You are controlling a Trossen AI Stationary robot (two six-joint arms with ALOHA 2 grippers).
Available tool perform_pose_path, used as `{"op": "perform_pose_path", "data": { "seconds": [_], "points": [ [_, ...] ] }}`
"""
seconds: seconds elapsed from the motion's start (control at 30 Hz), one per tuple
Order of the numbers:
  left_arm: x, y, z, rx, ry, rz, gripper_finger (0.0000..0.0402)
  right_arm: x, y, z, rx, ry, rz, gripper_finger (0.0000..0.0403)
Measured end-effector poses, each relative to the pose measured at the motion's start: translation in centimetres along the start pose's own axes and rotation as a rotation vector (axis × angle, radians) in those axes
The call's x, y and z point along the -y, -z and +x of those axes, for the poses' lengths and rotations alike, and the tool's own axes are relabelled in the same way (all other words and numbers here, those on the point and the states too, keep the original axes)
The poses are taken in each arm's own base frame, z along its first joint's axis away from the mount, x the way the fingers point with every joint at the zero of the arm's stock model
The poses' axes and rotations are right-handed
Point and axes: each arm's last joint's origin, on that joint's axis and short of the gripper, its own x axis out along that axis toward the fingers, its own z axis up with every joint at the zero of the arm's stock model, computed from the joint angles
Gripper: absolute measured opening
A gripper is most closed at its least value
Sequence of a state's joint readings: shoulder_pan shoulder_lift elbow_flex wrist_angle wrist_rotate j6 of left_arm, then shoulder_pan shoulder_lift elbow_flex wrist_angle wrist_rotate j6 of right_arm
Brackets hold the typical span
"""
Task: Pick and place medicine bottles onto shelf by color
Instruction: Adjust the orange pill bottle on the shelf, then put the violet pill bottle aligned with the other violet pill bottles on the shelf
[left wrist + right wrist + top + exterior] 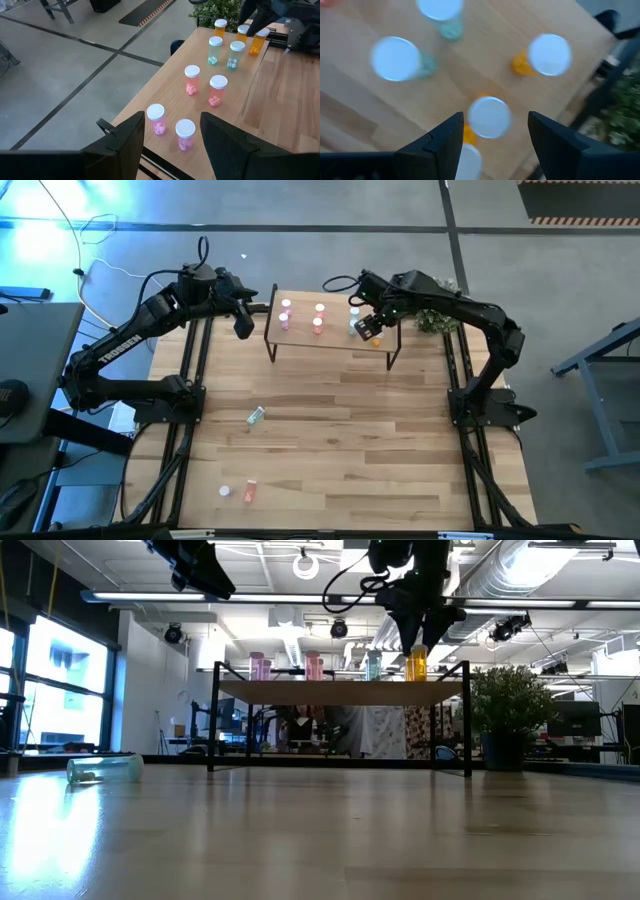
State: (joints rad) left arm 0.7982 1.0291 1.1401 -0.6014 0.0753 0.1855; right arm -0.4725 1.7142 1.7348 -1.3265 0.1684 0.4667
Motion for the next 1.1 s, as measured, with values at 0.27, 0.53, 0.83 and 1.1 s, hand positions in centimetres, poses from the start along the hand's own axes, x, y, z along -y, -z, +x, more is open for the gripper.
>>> {"op": "perform_pose_path", "data": {
  "seconds": [0.27,0.53,0.83,1.1],
  "points": [
    [0.00,-0.01,0.00,0.000,0.000,0.000,0.0184,0.15,0.12,0.00,-0.006,0.028,0.001,0.0213],
    [0.00,-0.01,0.00,0.000,0.000,0.001,0.0184,0.26,0.04,-0.01,0.017,0.069,0.001,0.0213],
    [0.01,0.00,0.00,0.000,0.000,-0.001,0.0184,0.18,-0.15,-0.01,0.039,0.065,0.023,0.0213],
    [0.00,0.00,0.00,0.000,0.000,0.000,0.0184,0.09,-0.34,-0.01,0.059,0.055,0.033,0.0213]
  ]
}}
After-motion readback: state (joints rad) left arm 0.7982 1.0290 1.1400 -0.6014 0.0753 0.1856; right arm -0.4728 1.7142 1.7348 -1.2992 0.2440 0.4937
